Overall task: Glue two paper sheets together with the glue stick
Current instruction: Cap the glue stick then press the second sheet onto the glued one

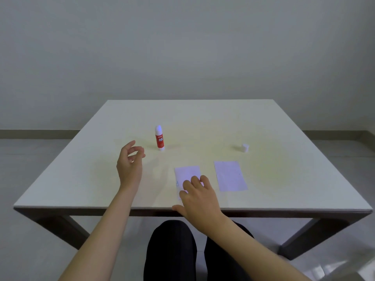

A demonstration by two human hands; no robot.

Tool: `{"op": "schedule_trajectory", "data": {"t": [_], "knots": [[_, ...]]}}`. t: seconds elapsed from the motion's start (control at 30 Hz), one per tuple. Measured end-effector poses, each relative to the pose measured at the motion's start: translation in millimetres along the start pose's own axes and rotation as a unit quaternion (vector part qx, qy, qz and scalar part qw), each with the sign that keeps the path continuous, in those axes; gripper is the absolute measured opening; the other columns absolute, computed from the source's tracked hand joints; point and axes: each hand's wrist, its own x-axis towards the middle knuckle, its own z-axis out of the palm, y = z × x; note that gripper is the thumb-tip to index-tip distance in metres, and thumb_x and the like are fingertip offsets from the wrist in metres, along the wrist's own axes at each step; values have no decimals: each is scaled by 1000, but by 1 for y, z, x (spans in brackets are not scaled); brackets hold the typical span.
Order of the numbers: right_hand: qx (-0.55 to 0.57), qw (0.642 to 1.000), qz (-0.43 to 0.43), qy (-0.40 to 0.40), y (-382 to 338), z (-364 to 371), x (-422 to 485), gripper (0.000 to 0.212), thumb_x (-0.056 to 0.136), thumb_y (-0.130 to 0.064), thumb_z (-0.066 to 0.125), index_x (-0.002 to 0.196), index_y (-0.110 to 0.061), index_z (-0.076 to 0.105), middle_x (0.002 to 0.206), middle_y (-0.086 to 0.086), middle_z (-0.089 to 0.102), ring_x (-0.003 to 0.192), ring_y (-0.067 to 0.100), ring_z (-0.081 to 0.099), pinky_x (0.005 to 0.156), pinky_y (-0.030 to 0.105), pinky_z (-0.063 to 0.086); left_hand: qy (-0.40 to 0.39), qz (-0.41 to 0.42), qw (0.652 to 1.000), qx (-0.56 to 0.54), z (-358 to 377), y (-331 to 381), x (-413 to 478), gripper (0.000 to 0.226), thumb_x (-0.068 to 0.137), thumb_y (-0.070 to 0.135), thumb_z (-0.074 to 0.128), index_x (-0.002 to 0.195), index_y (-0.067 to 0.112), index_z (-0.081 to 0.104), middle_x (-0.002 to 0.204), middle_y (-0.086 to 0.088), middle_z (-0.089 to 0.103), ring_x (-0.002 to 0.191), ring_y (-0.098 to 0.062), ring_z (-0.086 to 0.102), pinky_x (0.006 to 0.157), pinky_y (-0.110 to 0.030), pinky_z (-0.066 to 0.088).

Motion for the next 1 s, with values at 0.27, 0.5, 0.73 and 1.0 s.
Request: {"op": "schedule_trajectory", "data": {"t": [0.27, 0.5, 0.73, 1.0], "knots": [[49, 993, -45, 94, -2, 10, -11, 27, 53, -15, 79, 47, -21, 53, 50, -6, 47, 50, 18, 47, 71, 25, 45, -26, 2, 1000, 15, 10, 7, -11, 10, 90, 16, 57, 98, 19, 62, 86, 6, 62, 71, -5, 66, 74, -30, 49], [426, 849, 246, 192, 45, -24, 8, 9, 82, -2, 64, 74, -7, 67, 70, 6, 66, 59, 22, 62, 56, 31, 50, -120, -36, 991, 39, 20, 21, -35, 15, 88, 14, 58, 76, 19, 65, 65, 1, 63, 60, -10, 65, 62, -27, 49], [702, 556, 400, 197, 79, -30, 6, 13, 91, -6, 56, 81, -3, 64, 74, 16, 66, 59, 23, 71, 56, 25, 57, -255, -200, 940, -104, 57, 47, -72, 24, 97, 18, 51, 88, 10, 72, 78, -4, 77, 68, -17, 74, 59, -23, 57], [705, 542, 426, 164, 102, -21, -18, 13, 87, -1, 57, 77, -2, 65, 61, 8, 68, 58, 27, 71, 52, 25, 56, -251, -153, 954, -64, 89, 60, -80, 6, 83, 10, 70, 78, 13, 72, 73, 1, 76, 61, -10, 72, 65, -18, 56]]}}
